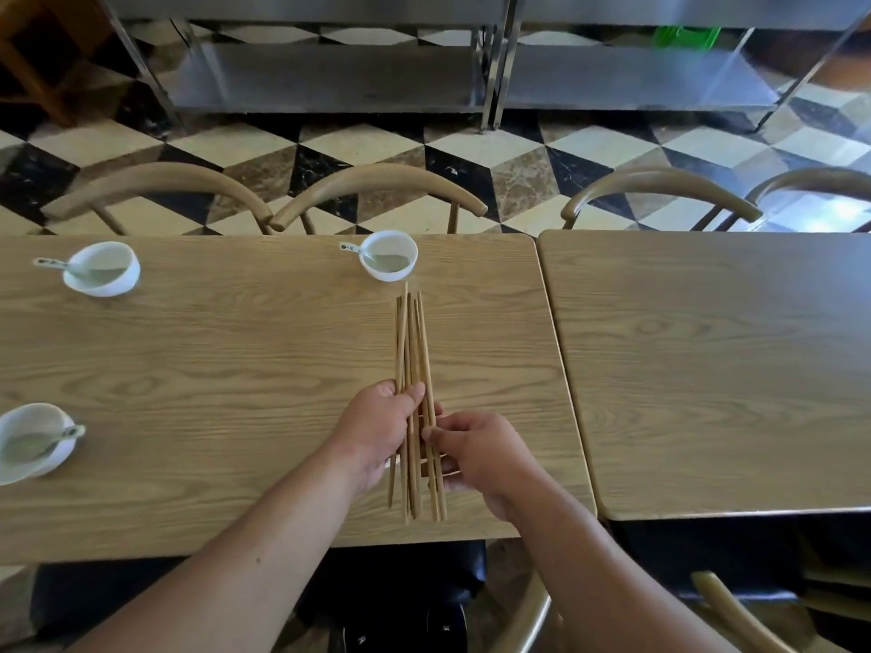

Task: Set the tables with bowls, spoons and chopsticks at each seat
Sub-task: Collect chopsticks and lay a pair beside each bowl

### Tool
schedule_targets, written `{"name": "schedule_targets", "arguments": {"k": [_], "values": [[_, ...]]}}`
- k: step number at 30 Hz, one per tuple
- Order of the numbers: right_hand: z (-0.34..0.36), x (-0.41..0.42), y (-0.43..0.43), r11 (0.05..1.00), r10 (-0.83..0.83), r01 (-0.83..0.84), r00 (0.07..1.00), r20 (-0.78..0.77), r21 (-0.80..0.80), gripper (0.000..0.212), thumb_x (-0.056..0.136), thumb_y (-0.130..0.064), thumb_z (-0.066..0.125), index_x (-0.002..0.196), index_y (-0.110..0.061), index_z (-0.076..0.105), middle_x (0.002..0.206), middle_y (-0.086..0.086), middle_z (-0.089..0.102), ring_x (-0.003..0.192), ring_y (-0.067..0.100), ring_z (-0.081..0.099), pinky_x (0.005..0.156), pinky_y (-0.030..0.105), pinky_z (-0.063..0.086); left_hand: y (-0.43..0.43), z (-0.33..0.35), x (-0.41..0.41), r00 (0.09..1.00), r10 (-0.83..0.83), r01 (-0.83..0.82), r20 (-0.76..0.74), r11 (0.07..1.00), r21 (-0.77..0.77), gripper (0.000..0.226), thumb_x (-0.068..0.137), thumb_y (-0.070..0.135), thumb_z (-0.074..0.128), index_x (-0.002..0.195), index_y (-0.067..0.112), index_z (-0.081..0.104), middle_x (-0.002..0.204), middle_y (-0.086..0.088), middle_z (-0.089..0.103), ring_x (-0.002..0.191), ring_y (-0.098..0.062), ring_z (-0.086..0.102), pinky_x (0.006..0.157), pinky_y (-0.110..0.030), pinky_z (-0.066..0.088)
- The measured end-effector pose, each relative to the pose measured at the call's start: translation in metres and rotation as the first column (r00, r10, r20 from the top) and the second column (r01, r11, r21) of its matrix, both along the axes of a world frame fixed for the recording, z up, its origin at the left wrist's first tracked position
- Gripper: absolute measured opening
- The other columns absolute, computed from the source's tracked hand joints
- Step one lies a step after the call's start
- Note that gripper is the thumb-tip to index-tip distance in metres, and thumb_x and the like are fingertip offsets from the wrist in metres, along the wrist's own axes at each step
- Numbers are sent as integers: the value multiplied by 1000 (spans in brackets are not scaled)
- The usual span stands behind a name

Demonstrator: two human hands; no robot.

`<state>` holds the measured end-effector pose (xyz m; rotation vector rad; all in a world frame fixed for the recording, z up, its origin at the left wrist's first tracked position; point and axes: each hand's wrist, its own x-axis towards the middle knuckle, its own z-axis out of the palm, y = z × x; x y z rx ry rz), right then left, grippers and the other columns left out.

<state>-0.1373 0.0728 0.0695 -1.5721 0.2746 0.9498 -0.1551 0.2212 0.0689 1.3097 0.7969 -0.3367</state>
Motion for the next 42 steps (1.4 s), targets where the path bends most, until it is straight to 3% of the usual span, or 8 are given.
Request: {"name": "schedule_targets", "arguments": {"k": [10,22,26,29,32,34,39,42], "values": [[-57,17,-37,964,-196,187,980,-27,-191,9,98,-11,74,94,-3,75,76,10,78,70,26,78,60,36,63,14,-1,-1,988,152,-152,-17,988,22,19,112,18,54,111,4,66,101,-18,82,82,-23,81,74,-38,63],[-116,32,-12,818,224,-193,975,-8,-542,19,87,-22,74,86,-4,82,76,10,79,70,27,77,75,42,67,30,-12,-5,994,109,-110,-20,991,-75,18,113,17,53,108,5,66,104,-18,82,86,-25,80,83,-42,65],[-79,22,-17,750,185,27,951,249,-660,25,96,-31,67,85,-12,79,70,6,75,69,25,72,65,38,58,57,-14,-11,992,123,-124,-19,982,-141,20,113,18,52,106,6,66,97,-14,83,86,-26,79,90,-45,63],[-48,10,31,868,10,176,929,371,-465,26,96,-24,66,78,-8,78,65,11,74,56,25,69,63,45,62,87,-13,-21,992,123,-121,1,975,-189,20,114,19,50,112,5,64,95,-12,83,85,-25,80,88,-44,63],[-23,-18,128,984,32,-10,992,123,-176,19,99,-21,72,93,-5,80,77,8,79,63,20,72,72,43,66,140,-6,-41,993,116,-109,32,977,-185,20,115,17,48,115,5,63,90,-10,81,78,-21,78,74,-38,65],[-13,-43,189,994,94,-93,995,24,-60,24,101,-22,72,100,1,77,91,19,80,74,26,74,77,43,64,187,4,-59,994,105,-98,40,983,-155,21,114,18,48,114,4,64,91,-9,82,74,-22,75,61,-37,65],[5,-109,318,997,54,-55,998,10,49,17,102,-15,70,103,0,78,88,14,78,79,25,74,79,43,61,314,21,-111,998,26,-20,60,995,-93,27,114,25,50,118,5,67,105,-7,84,92,-28,75,85,-54,64],[13,-133,376,997,30,-32,999,29,71,14,101,-12,69,106,-3,79,94,17,81,79,23,76,77,42,63,367,29,-134,998,35,-25,57,988,-155,26,114,23,49,117,4,67,110,-14,83,87,-23,78,75,-42,66]]}}
